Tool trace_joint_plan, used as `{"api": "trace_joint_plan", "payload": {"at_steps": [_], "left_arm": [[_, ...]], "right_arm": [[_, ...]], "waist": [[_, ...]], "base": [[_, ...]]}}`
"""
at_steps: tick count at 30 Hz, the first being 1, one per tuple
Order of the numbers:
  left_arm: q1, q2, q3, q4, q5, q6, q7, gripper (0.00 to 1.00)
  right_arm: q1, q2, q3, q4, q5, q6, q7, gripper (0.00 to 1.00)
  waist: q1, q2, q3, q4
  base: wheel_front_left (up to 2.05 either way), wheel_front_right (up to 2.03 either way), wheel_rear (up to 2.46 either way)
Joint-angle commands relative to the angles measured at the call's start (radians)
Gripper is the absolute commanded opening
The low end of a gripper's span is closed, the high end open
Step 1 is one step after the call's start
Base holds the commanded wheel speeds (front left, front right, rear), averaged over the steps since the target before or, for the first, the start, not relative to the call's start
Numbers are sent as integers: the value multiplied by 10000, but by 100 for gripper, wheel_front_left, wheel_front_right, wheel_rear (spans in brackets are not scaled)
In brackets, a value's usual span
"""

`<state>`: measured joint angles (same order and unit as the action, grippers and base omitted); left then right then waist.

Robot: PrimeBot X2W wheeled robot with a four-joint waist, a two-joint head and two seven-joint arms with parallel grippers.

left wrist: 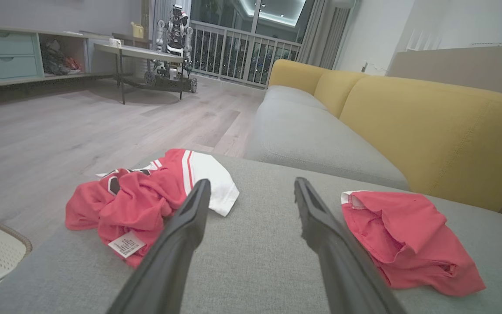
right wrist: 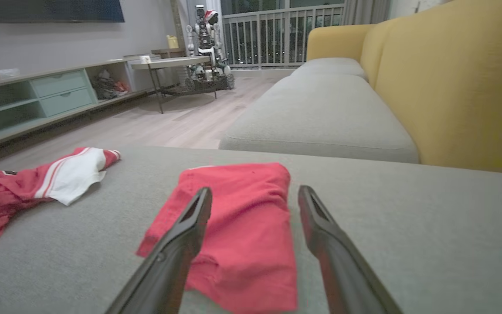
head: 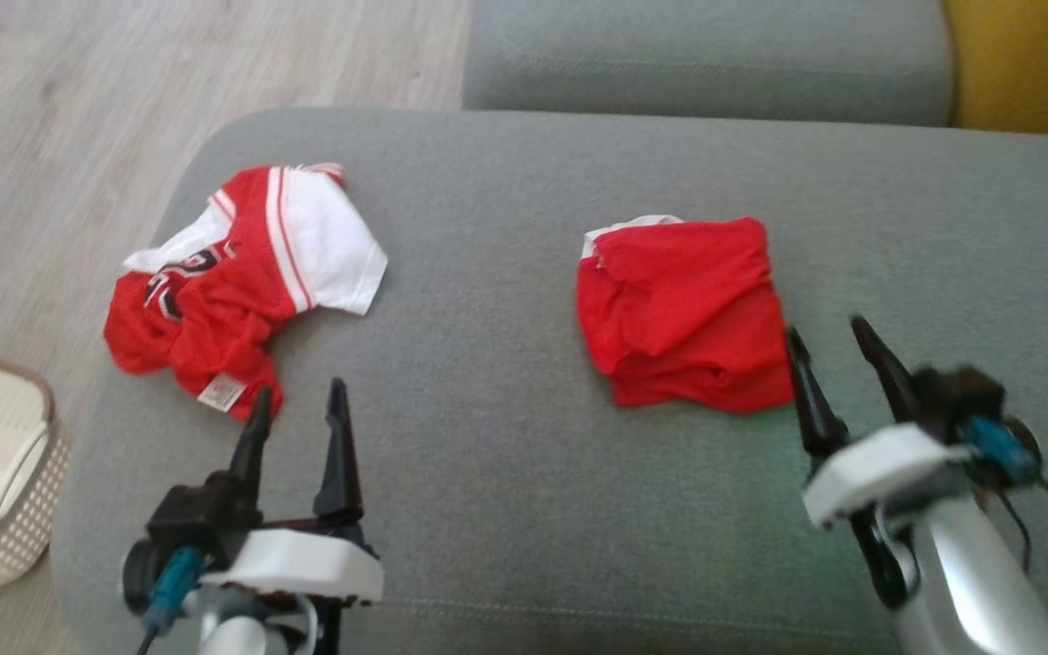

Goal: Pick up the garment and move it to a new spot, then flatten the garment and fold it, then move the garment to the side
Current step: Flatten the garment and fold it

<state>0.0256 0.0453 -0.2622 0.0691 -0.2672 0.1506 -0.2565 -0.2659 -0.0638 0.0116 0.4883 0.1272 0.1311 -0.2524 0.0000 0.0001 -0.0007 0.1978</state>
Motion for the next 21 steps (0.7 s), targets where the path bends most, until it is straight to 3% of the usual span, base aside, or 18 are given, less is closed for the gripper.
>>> {"api": "trace_joint_plan", "payload": {"at_steps": [1, 10, 21], "left_arm": [[-185, 49, 472, -474, 162, 61, -53, 100], [767, 49, 1030, -1248, 799, 60, -53, 100], [1079, 49, 999, -717, 1661, -29, -53, 100]], "right_arm": [[-40, 135, 96, -573, -126, -4, -92, 100], [1603, 135, -81, -1791, -68, -4, -92, 100], [1965, 135, 275, -2035, -101, -4, -93, 100]], "waist": [[0, -1, -179, -183], [0, -1, -457, -717], [0, -1, -507, -825]], "base": [[0, 0, 0], [0, 0, 0], [0, 0, 0]]}}
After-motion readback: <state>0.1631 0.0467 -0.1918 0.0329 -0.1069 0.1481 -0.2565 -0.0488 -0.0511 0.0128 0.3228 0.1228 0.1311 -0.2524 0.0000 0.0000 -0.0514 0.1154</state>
